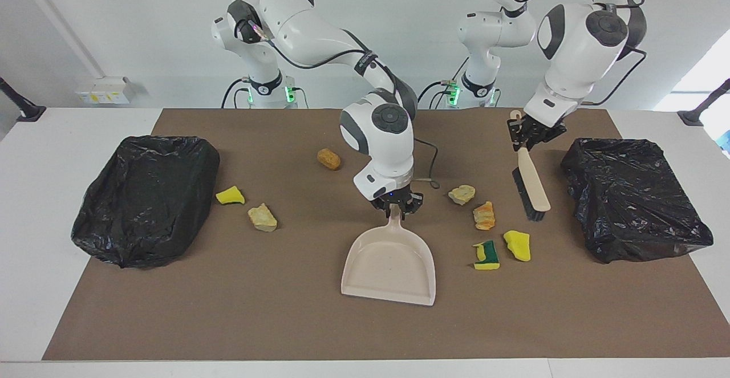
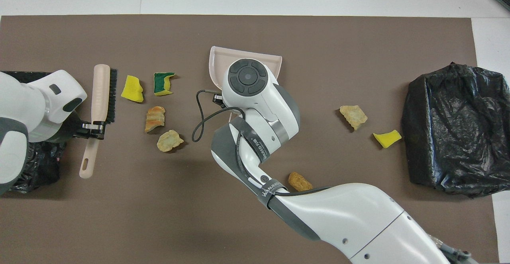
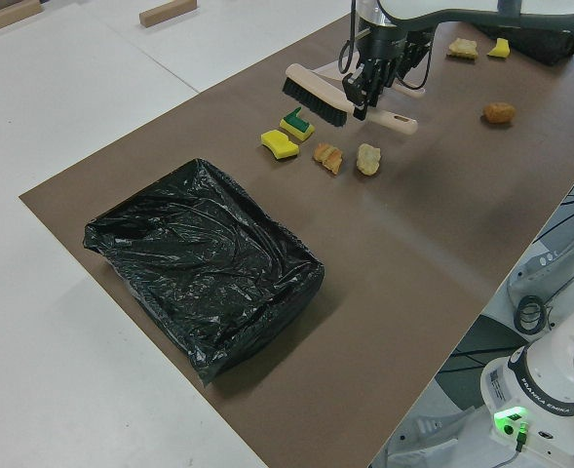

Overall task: Sweep and dump trash in bin
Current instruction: 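Lift the brush with the left gripper while the right gripper positions the dustpan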

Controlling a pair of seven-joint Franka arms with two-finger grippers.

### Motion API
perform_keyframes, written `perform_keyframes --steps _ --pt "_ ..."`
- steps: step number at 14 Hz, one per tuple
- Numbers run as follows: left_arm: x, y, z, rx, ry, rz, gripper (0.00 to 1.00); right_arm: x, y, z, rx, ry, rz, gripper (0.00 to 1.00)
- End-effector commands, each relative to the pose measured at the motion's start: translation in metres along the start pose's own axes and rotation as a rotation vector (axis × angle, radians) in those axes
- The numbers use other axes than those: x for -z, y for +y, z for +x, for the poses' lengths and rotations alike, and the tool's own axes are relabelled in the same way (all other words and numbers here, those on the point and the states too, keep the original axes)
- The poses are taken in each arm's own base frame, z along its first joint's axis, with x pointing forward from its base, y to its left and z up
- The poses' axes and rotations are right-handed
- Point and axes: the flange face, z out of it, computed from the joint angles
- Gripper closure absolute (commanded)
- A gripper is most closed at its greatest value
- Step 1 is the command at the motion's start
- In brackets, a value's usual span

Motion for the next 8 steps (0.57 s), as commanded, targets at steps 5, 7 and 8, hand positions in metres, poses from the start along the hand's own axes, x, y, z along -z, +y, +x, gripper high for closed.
perform_keyframes --steps 5,7,8 --pt "-0.032 -0.044 0.044 -0.004 0.066 0.062 1.00 0.034 0.008 -0.005 0.109 -0.007 -0.027 1.00" --pt "-0.059 -0.047 0.059 -0.018 0.075 0.087 1.00 0.031 0.013 -0.007 0.217 -0.017 -0.038 1.00" --pt "-0.063 -0.050 0.063 -0.015 0.085 0.087 1.00 0.032 0.015 -0.007 0.299 -0.023 -0.041 1.00"
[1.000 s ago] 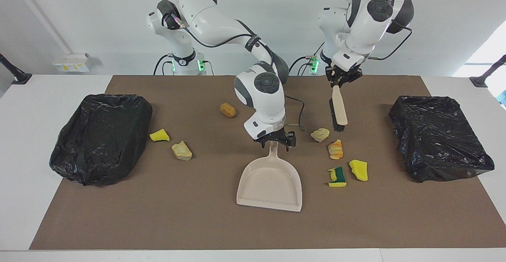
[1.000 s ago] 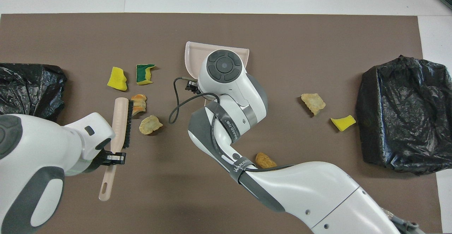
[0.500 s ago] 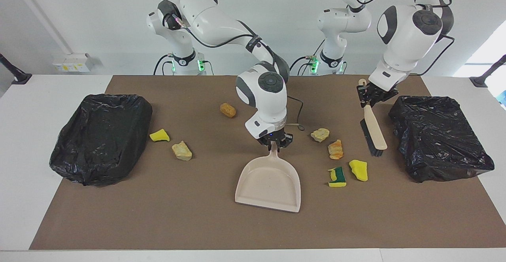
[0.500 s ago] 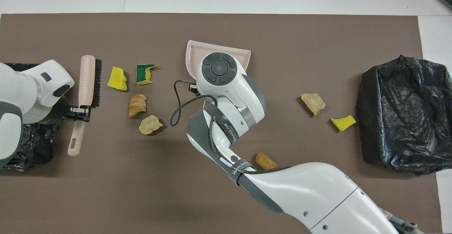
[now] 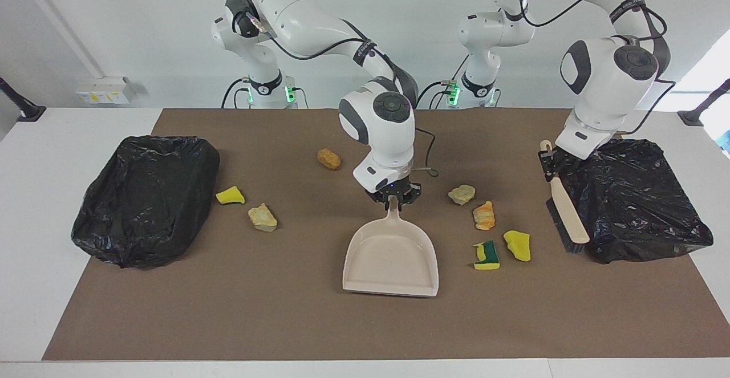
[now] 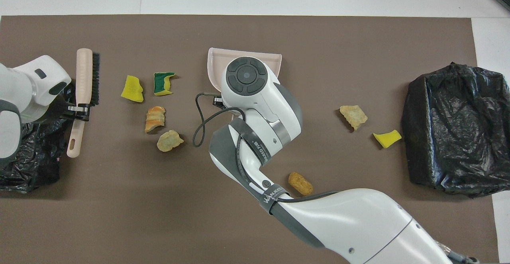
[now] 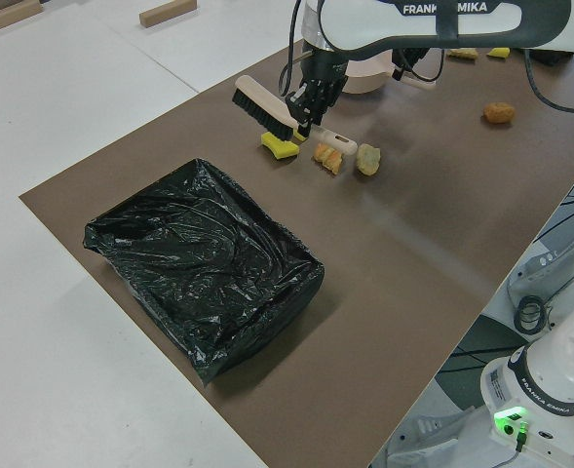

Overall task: Sweep and dump trash in bin
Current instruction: 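Lift the brush with the left gripper while the right gripper positions the dustpan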

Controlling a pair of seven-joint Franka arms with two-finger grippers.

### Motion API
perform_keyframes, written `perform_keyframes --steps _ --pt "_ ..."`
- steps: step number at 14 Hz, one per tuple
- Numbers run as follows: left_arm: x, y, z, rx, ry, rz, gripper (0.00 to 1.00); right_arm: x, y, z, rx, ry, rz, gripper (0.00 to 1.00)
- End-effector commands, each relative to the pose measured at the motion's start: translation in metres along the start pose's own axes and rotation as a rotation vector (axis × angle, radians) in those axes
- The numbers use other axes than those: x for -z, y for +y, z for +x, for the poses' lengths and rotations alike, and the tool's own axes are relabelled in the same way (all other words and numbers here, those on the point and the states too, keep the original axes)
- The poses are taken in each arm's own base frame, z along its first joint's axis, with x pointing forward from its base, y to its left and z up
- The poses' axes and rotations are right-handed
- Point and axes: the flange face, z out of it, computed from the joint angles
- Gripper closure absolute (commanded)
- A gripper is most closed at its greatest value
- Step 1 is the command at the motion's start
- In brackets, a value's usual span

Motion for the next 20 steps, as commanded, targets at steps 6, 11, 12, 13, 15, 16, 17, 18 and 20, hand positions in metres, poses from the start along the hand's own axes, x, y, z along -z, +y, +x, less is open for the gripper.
perform_keyframes --steps 6,11,12,13,15,16,17,18,20 --pt "-0.043 -0.023 0.023 0.089 0.041 0.008 1.00 0.023 0.056 0.011 0.561 -0.079 -0.044 1.00" --pt "-0.072 0.000 0.015 0.161 0.019 -0.006 1.00 0.038 0.105 0.014 0.966 -0.127 -0.041 1.00" --pt "-0.076 0.011 0.011 0.141 0.009 -0.007 1.00 0.037 0.108 0.013 1.027 -0.145 -0.040 1.00" --pt "-0.075 0.025 0.005 0.119 0.001 -0.007 1.00 0.035 0.109 0.012 1.100 -0.154 -0.050 1.00" --pt "-0.077 0.044 -0.005 0.084 -0.017 -0.005 1.00 0.033 0.119 0.007 1.205 -0.193 -0.047 1.00" --pt "-0.077 0.055 -0.006 0.068 -0.022 -0.006 1.00 0.028 0.128 0.007 1.235 -0.210 -0.048 1.00" --pt "-0.076 0.064 -0.008 0.053 -0.032 -0.007 1.00 0.023 0.133 0.006 1.268 -0.220 -0.067 1.00" --pt "-0.075 0.073 -0.011 0.045 -0.046 -0.016 1.00 0.022 0.136 0.007 1.287 -0.227 -0.089 1.00" --pt "-0.075 0.091 -0.017 0.017 -0.073 -0.021 1.00 0.017 0.137 0.009 1.336 -0.238 -0.114 1.00"
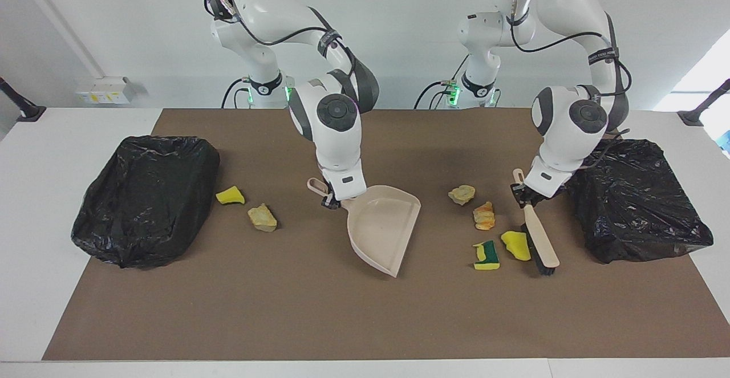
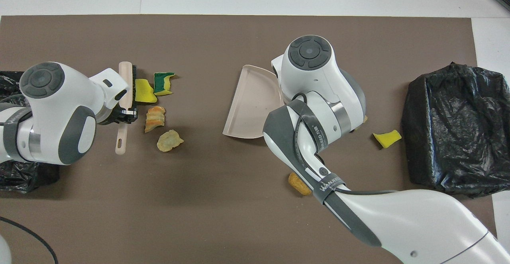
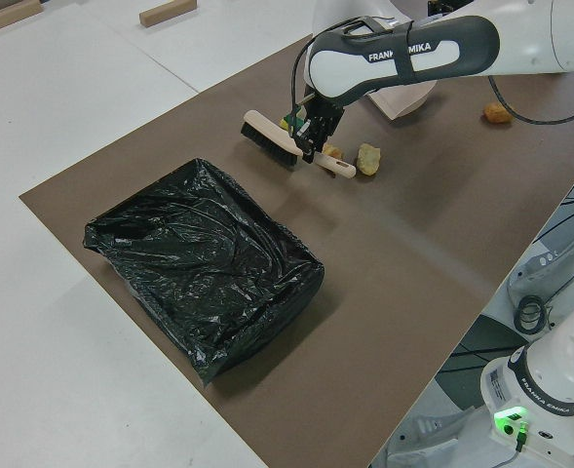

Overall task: Sweep and dump trash in bin
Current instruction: 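Sweep the crumbs toward the dustpan with the brush in the left gripper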

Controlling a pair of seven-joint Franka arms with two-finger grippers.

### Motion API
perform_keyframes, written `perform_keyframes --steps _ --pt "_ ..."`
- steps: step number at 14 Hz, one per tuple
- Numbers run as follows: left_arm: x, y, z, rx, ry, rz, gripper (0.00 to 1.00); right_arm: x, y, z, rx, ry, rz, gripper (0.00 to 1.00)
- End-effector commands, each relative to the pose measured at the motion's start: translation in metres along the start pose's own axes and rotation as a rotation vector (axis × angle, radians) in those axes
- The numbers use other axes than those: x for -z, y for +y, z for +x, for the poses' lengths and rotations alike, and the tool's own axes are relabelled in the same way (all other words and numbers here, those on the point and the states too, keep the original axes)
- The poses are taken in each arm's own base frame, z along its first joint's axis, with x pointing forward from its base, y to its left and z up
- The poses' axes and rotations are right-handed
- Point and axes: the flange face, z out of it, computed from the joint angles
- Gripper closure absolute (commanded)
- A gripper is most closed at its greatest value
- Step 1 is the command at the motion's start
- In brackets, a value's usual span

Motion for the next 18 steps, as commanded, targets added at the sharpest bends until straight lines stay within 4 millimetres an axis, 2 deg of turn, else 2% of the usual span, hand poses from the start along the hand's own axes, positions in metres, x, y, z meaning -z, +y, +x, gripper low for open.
perform_keyframes --steps 1,3,4,5,7,8,11,13,14,15,16,18 --pt "0.010 0.026 -0.021 -0.040 -0.033 -0.002 1.00 -0.001 -0.004 -0.009 0.097 -0.035 -0.030 1.00" --pt "0.014 0.064 -0.033 -0.082 -0.076 -0.016 1.00 -0.005 -0.008 -0.010 0.140 -0.057 -0.034 1.00" --pt "0.020 0.069 -0.034 -0.070 -0.087 -0.027 1.00 -0.004 -0.009 -0.010 0.196 -0.057 -0.032 1.00" --pt "0.038 0.065 -0.033 -0.057 -0.059 -0.032 1.00 -0.004 -0.014 -0.006 0.221 -0.052 -0.030 1.00" --pt "0.060 0.044 -0.028 -0.019 -0.034 -0.037 1.00 -0.005 -0.017 -0.005 0.235 -0.058 -0.029 1.00" --pt "0.068 0.027 -0.020 0.019 -0.026 -0.040 1.00 -0.004 -0.019 -0.005 0.240 -0.060 -0.029 1.00" --pt "0.058 -0.024 -0.023 0.269 -0.054 -0.035 1.00 -0.012 -0.025 -0.007 0.254 -0.045 -0.046 1.00" --pt "0.035 -0.039 -0.060 0.302 -0.102 -0.022 1.00 -0.017 -0.027 -0.008 0.277 -0.030 -0.062 1.00" --pt "0.019 -0.034 -0.075 0.294 -0.102 -0.019 1.00 -0.018 -0.029 -0.007 0.279 -0.028 -0.063 1.00" --pt "0.009 -0.027 -0.079 0.292 -0.087 -0.022 1.00 -0.019 -0.028 -0.008 0.276 -0.029 -0.062 1.00" --pt "0.003 -0.013 -0.084 0.277 -0.089 -0.023 1.00 -0.019 -0.028 -0.008 0.276 -0.029 -0.062 1.00" --pt "-0.008 0.030 -0.093 0.245 -0.104 -0.037 1.00 -0.019 -0.028 -0.008 0.276 -0.028 -0.063 1.00"
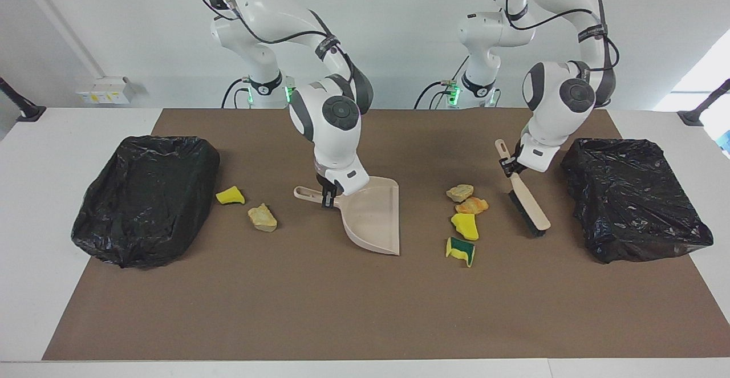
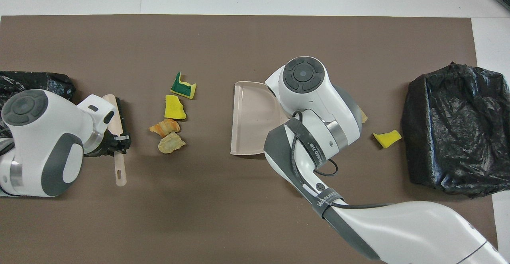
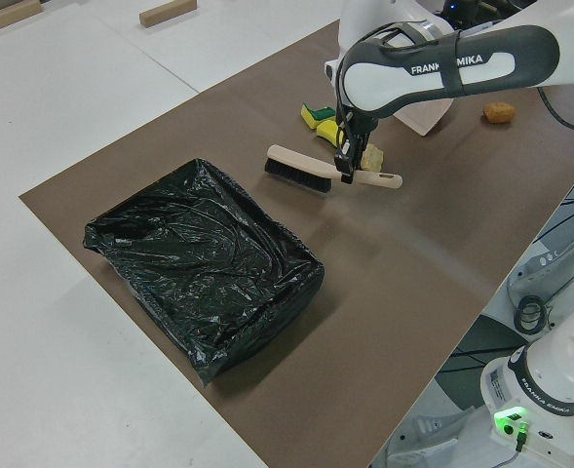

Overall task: Sweep and dump trash in bin
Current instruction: 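Sweep the crumbs toward the dustpan with the brush in the left gripper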

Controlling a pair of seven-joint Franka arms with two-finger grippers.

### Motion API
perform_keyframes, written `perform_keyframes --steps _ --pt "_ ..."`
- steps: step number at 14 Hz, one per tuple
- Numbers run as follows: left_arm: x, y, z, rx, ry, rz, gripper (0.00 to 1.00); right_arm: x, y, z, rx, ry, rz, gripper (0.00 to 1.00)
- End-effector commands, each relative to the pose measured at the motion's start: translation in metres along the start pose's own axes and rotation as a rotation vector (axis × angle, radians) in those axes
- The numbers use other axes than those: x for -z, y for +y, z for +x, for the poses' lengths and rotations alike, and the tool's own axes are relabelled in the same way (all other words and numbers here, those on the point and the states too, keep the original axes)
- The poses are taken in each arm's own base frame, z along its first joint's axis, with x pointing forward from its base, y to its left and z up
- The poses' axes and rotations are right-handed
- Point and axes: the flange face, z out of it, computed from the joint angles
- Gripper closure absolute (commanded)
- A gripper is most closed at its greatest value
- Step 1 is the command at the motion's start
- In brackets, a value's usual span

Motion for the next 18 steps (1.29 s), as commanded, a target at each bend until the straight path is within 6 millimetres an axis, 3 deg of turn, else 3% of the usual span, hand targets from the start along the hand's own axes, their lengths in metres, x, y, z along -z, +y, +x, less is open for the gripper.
perform_keyframes --steps 1,10,15,18 --pt "-0.008 0.049 -0.035 -0.038 0.026 -0.030 1.00 -0.001 -0.008 -0.004 0.043 -0.011 -0.012 1.00" --pt "0.003 0.180 -0.109 -0.219 0.095 -0.178 1.00 -0.002 -0.006 0.000 0.034 0.006 -0.028 1.00" --pt "0.017 0.215 -0.127 -0.293 0.128 -0.205 1.00 -0.006 -0.012 0.013 0.008 0.017 -0.029 1.00" --pt "0.052 0.205 -0.117 -0.248 0.163 -0.243 1.00 -0.006 -0.013 0.014 0.005 0.017 -0.029 1.00"
